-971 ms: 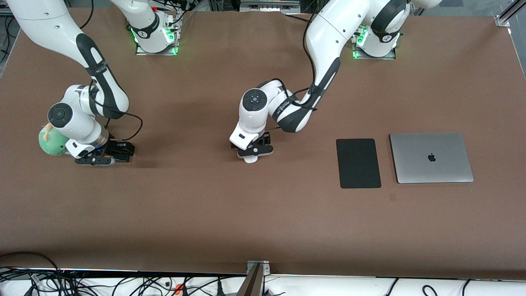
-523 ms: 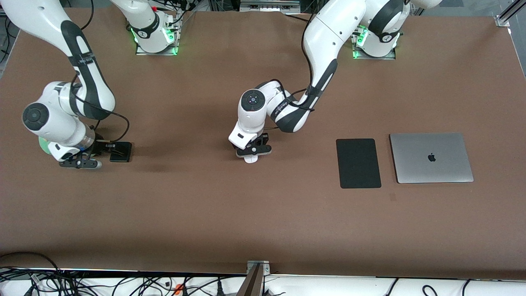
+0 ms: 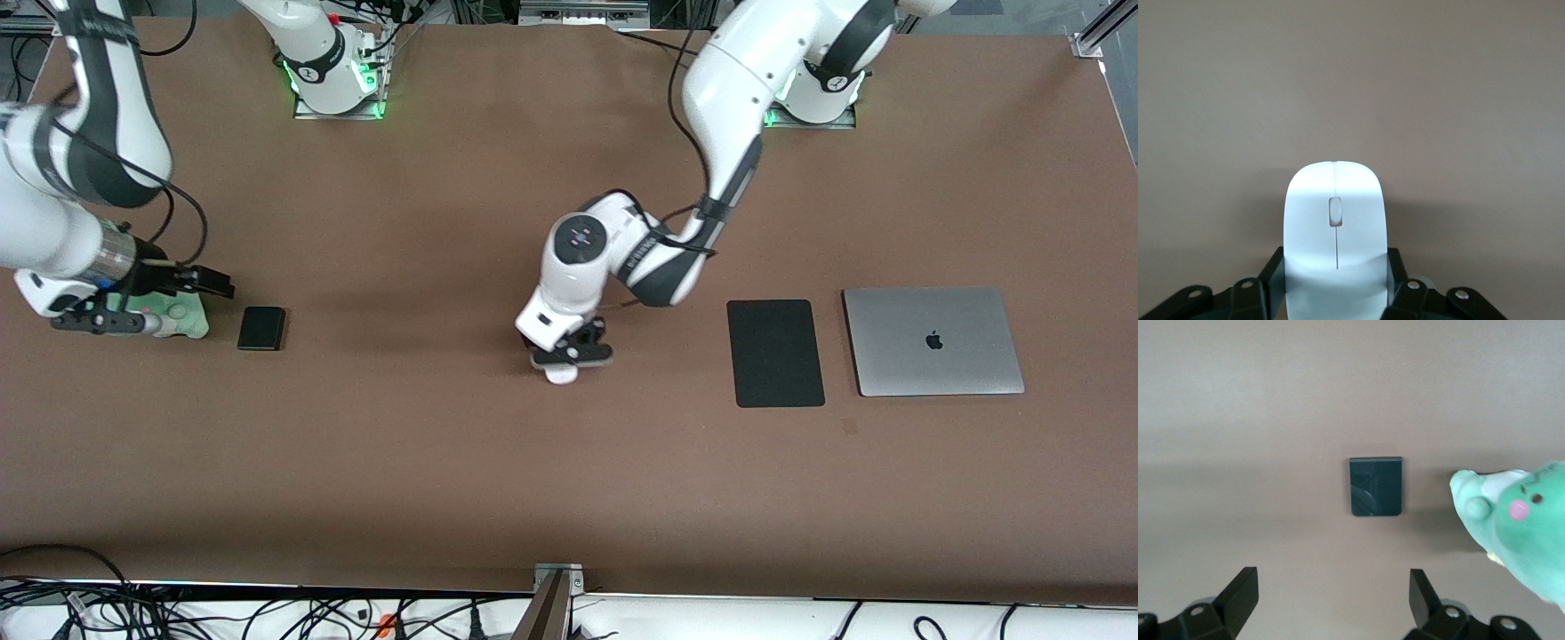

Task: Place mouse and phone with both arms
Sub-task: 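Carry the mouse onto the pad while the right gripper withdraws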

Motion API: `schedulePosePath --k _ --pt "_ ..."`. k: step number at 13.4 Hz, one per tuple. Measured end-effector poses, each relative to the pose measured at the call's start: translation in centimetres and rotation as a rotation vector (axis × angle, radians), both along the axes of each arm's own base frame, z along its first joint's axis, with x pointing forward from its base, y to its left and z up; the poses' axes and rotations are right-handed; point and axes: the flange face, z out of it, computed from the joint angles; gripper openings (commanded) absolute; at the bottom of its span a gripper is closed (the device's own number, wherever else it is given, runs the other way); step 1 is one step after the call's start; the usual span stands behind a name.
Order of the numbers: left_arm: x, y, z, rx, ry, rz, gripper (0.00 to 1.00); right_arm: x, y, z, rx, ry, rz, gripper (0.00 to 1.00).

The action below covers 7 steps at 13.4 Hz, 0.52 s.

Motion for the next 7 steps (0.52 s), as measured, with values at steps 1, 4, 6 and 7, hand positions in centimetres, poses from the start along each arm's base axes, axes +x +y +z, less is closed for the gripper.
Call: schedulePosePath --k 1,4,6,7 --pt "1.8 2.6 1.4 0.013 0.003 -0.02 0.08 -0.2 0.1 2.2 0.002 -0.003 -0.001 1.0" --pt "3.0 7.6 3.5 0.04 0.023 -0.033 0.0 -1.7 0.4 7.5 0.003 -0.018 -0.029 1.0" --pt "3.1 11.4 4.4 0.063 0.039 -0.052 0.0 -2.9 0.9 10.3 0.004 -0.048 -0.026 1.0" --pt "3.3 14.1 4.6 0.076 0.047 -0.071 0.0 -3.4 1.1 11.4 0.003 -0.065 -0.023 1.0"
